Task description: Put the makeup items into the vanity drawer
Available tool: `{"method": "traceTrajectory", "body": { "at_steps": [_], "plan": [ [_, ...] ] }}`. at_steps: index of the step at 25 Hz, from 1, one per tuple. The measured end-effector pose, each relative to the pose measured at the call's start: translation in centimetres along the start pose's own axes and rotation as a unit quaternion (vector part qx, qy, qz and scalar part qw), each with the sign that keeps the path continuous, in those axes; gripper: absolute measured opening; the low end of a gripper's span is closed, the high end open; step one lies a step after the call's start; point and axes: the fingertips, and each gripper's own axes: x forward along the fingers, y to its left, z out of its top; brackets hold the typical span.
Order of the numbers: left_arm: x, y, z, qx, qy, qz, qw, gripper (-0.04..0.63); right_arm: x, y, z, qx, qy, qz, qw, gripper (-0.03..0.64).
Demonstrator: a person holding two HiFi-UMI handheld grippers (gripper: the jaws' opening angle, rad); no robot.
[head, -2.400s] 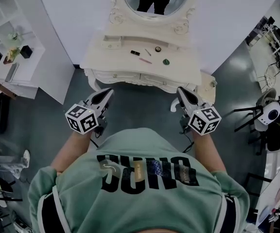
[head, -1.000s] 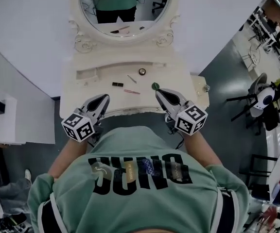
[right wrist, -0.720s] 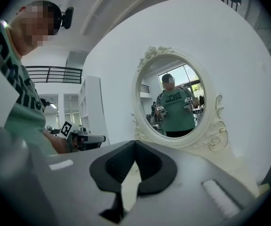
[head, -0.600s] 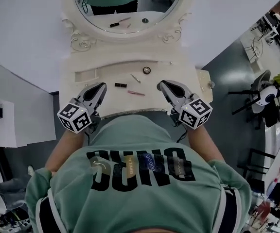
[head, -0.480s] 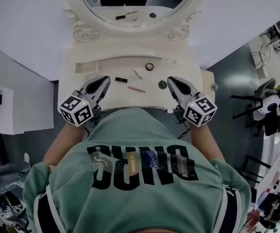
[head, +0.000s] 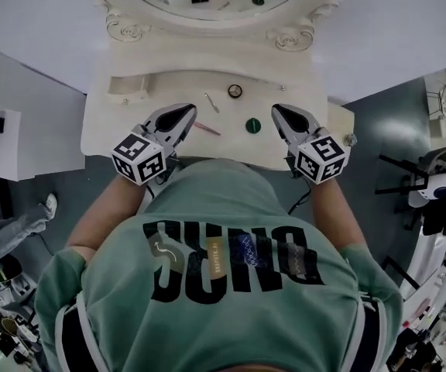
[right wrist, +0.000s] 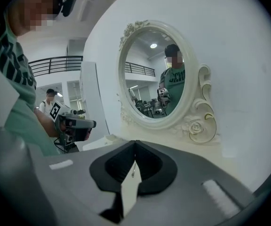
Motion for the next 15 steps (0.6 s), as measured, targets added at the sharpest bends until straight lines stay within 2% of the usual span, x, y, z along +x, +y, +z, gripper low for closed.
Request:
{"method": "traceTrajectory", "body": {
  "at_steps": [4,5,6,8,12,15],
  "plan": [
    [4.3,0.0,-2.7,-0.001,0.033,-0.020,0.9993,0.005,2.4,-1.8,-4.2,-0.004,0.054,-0.009,0.999,0.012],
    [5.3,0.1,-3.5,-0.003,0.042,-0.025,0.9988,0.005,2.9,-2.1,-5.6,0.000,0.071,-0.010,0.997,0.023],
    [6.2,0.1,-4.4,-0.004,0.051,-0.029,0.9983,0.005,3.5,-2.3,-7.2,0.004,0.089,-0.010,0.996,0.065],
    [7.9,0.3,-6.2,0.002,0.069,-0.037,0.9969,0.005,4.6,-2.8,-10.3,0.005,0.124,-0.014,0.992,0.081],
    [10.3,0.4,-9.4,0.025,0.102,-0.054,0.9930,0.005,6.3,-3.8,-16.3,0.007,0.193,-0.037,0.981,0.089],
    [11.3,0.4,-11.1,0.030,0.118,-0.062,0.9906,0.005,7.0,-4.4,-20.0,0.015,0.244,-0.058,0.968,0.089]
  ]
}}
